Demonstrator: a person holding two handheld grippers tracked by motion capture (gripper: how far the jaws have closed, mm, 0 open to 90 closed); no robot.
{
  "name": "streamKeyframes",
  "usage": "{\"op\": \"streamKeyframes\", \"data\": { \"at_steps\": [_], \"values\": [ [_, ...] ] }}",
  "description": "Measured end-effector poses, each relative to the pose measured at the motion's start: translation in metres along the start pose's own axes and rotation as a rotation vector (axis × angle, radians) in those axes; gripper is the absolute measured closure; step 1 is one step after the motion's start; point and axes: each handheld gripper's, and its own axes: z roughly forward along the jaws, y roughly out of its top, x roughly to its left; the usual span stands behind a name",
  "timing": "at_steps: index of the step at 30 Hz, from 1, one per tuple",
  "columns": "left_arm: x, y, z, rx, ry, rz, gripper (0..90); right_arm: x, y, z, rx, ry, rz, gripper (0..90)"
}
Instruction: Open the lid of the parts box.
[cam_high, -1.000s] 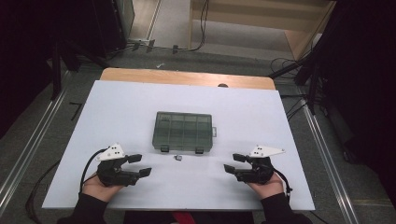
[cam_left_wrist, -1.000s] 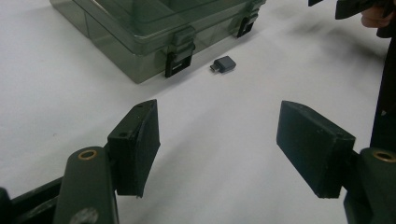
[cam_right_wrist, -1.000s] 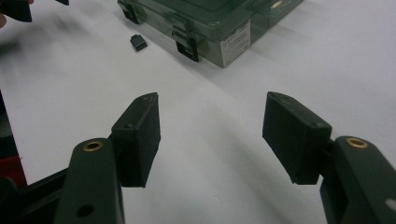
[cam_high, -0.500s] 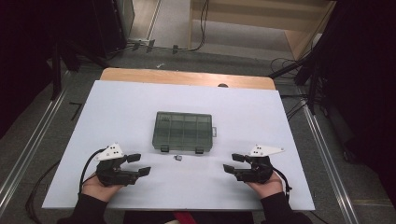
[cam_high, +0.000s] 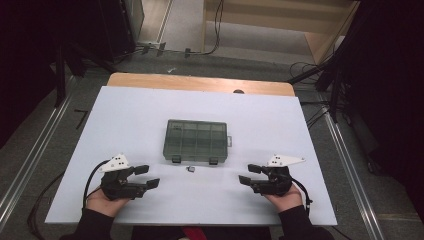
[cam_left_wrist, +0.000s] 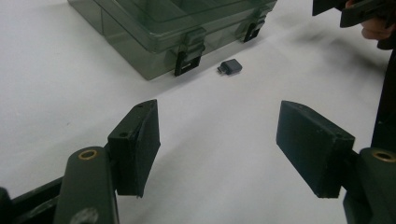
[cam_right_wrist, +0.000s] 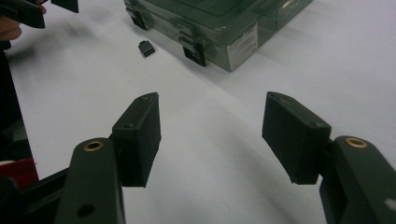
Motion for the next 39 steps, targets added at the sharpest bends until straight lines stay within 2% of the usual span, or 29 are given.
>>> {"op": "streamKeyframes", "data": {
  "at_steps": [6,20,26,31,39],
  "values": [
    [0.0,-0.001,-0.001,0.003,0.015,0.008,30.5,0.0,0.003,0.002,-0.006,0.0,-0.005,35.9],
    [-0.007,0.001,0.006,0.026,0.0,0.046,30.4,-0.003,0.002,0.001,-0.007,-0.005,0.006,35.4],
    [-0.007,0.0,0.007,0.027,-0.005,0.046,30.5,-0.003,0.005,0.001,-0.018,-0.001,0.011,35.4],
    [-0.009,0.0,0.01,0.032,0.0,0.052,30.4,-0.004,0.011,0.002,-0.024,-0.008,-0.013,35.4],
    [-0.006,0.0,0.01,0.026,0.0,0.029,30.4,-0.006,0.016,0.004,-0.022,-0.014,-0.022,35.4]
  ]
}}
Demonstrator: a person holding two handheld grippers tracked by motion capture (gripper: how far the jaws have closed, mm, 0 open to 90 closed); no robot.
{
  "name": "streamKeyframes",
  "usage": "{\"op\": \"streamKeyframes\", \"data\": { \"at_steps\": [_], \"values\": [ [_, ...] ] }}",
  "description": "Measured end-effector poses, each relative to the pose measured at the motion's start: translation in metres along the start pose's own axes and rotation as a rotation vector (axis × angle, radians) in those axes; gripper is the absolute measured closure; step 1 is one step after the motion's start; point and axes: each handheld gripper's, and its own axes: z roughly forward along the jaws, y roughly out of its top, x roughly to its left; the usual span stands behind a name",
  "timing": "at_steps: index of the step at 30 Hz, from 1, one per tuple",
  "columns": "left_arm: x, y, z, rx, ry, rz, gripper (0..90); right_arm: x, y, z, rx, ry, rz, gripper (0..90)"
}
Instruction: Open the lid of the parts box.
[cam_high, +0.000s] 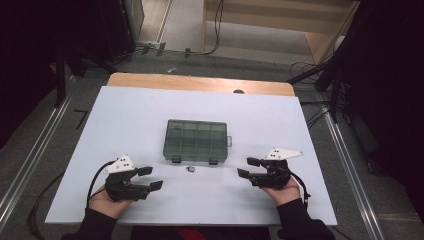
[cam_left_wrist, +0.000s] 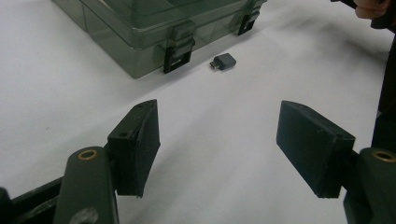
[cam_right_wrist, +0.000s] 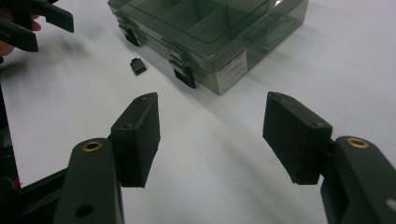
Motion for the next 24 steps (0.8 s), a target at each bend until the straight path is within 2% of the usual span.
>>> {"op": "streamKeyframes", "data": {
  "at_steps": [3,13,24],
  "values": [
    [0.0,-0.001,0.001,0.01,0.011,-0.001,30.4,-0.001,0.003,0.0,-0.003,-0.009,-0.01,35.4],
    [0.001,-0.001,0.0,0.005,0.0,0.001,30.4,0.001,0.01,0.002,0.003,0.002,0.002,35.4],
    [0.001,-0.001,0.0,0.0,-0.006,0.003,30.4,0.003,0.019,0.009,0.006,0.001,-0.007,35.9]
  ]
}}
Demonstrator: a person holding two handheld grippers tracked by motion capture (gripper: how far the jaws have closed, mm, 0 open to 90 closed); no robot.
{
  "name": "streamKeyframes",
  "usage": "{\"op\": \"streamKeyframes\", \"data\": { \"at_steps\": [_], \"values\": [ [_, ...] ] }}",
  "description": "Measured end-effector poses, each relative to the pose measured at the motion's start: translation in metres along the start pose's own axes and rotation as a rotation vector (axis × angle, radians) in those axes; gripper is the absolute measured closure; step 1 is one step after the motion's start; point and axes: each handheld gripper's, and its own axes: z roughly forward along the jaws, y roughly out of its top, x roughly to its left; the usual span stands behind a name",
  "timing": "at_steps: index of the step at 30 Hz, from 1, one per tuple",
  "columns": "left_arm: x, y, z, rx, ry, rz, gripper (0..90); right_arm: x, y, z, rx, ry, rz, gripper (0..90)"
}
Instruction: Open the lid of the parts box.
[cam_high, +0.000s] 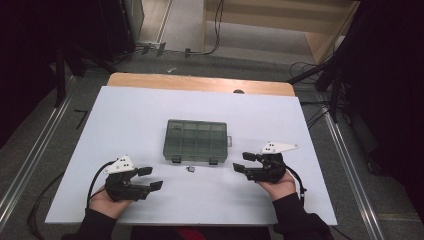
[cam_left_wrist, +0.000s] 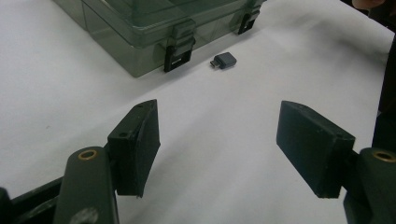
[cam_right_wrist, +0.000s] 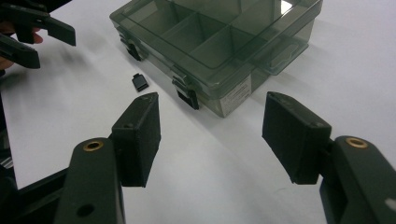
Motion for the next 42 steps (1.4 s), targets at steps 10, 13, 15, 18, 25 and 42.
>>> {"op": "streamKeyframes", "data": {
  "at_steps": [10,13,15,18,25,42],
  "values": [
    [0.0,0.0,0.0,0.006,0.006,0.004,30.4,0.001,0.007,0.004,-0.001,-0.004,0.02,35.9],
    [0.0,0.0,0.0,0.003,0.004,0.002,30.4,0.002,0.01,0.005,-0.002,-0.003,0.022,35.8],
    [0.0,0.0,0.0,0.002,0.004,0.001,30.4,0.002,0.012,0.007,-0.004,-0.011,0.02,35.8],
    [0.0,0.0,0.0,0.003,0.003,0.002,30.4,0.003,0.014,0.009,0.0,-0.012,0.02,35.6],
    [0.0,0.0,0.0,0.003,0.004,-0.001,30.4,0.005,0.02,0.015,-0.003,-0.018,0.007,32.7],
    [0.001,0.0,-0.001,0.0,0.007,-0.002,30.4,0.003,0.029,0.028,0.013,-0.023,-0.008,49.1]
  ]
}}
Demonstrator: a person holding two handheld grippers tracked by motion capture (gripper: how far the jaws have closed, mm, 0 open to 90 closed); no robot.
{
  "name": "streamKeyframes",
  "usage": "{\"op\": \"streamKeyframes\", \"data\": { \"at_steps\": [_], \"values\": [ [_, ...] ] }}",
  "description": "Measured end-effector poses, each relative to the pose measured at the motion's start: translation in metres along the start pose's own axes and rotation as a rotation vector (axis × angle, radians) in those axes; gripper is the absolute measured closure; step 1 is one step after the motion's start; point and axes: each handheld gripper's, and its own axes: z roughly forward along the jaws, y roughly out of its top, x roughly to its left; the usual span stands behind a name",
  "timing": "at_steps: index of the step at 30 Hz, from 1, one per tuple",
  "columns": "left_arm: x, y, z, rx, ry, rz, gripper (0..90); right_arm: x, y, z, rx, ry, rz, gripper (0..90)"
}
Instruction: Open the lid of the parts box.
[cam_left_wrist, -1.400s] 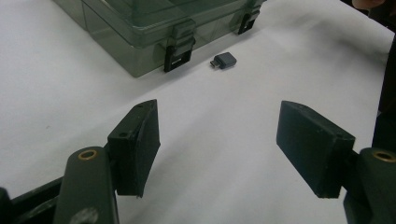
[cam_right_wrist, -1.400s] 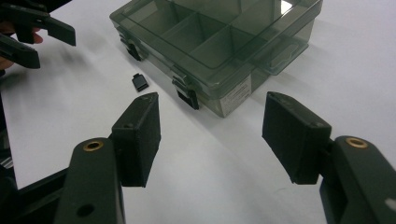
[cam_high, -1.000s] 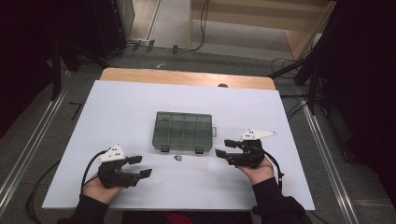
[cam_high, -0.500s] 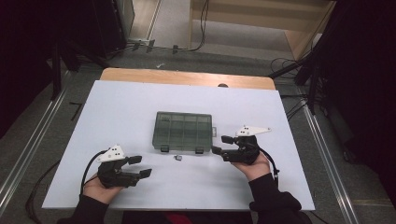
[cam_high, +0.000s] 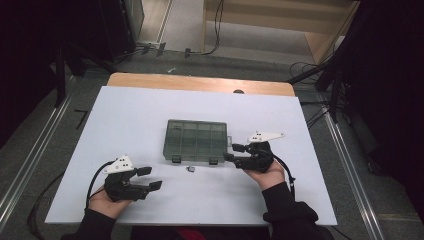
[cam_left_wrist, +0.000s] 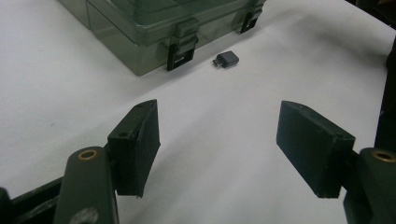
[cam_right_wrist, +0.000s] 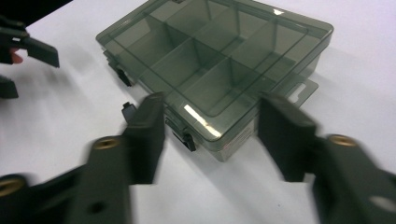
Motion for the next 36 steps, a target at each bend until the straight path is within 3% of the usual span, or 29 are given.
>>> {"op": "streamKeyframes", "data": {
  "at_steps": [2,9,24,36],
  "values": [
    [0.0,0.0,0.0,-0.006,-0.001,-0.002,30.4,0.0,-0.001,-0.001,0.006,0.017,-0.006,61.9],
    [0.0,0.0,-0.001,-0.006,0.003,-0.002,30.4,-0.004,-0.008,-0.002,0.0,0.029,-0.002,87.0],
    [0.0,0.0,-0.002,-0.008,0.003,-0.003,30.4,-0.01,-0.023,0.007,0.043,0.021,0.037,88.0],
    [0.0,0.0,-0.002,-0.007,0.003,-0.002,30.4,-0.012,-0.027,0.012,0.069,0.011,0.04,88.0]
  ]
}}
